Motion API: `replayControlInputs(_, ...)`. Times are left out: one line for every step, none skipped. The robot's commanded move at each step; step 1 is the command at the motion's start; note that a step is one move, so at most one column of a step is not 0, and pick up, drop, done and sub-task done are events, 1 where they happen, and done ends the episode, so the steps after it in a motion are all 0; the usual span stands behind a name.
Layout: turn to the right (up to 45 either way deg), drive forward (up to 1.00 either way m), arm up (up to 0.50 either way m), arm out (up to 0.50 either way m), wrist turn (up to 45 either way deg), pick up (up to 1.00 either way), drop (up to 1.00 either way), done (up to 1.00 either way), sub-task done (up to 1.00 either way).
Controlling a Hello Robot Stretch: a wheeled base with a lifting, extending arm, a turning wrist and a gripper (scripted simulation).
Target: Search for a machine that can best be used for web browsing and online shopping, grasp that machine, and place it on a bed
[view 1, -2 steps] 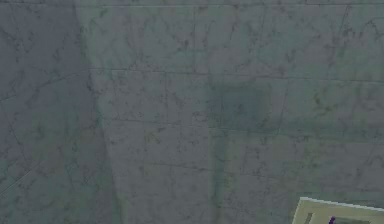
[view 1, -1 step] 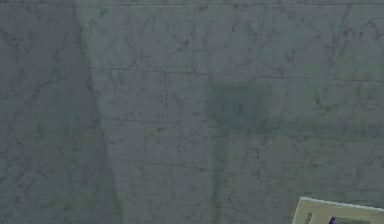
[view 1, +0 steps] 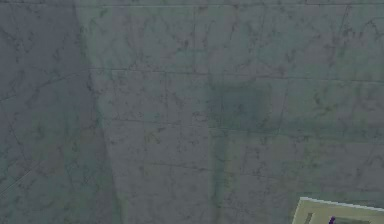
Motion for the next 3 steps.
replayControlInputs(0.0,0.00,0.00,0.00,0.0,0.00,1.00,0.00,0.00)
replayControlInputs(0.0,0.00,0.00,-0.10,0.0,0.00,0.00,0.00,0.00)
replayControlInputs(0.0,0.00,0.00,0.00,0.0,0.00,0.00,1.00,0.00)
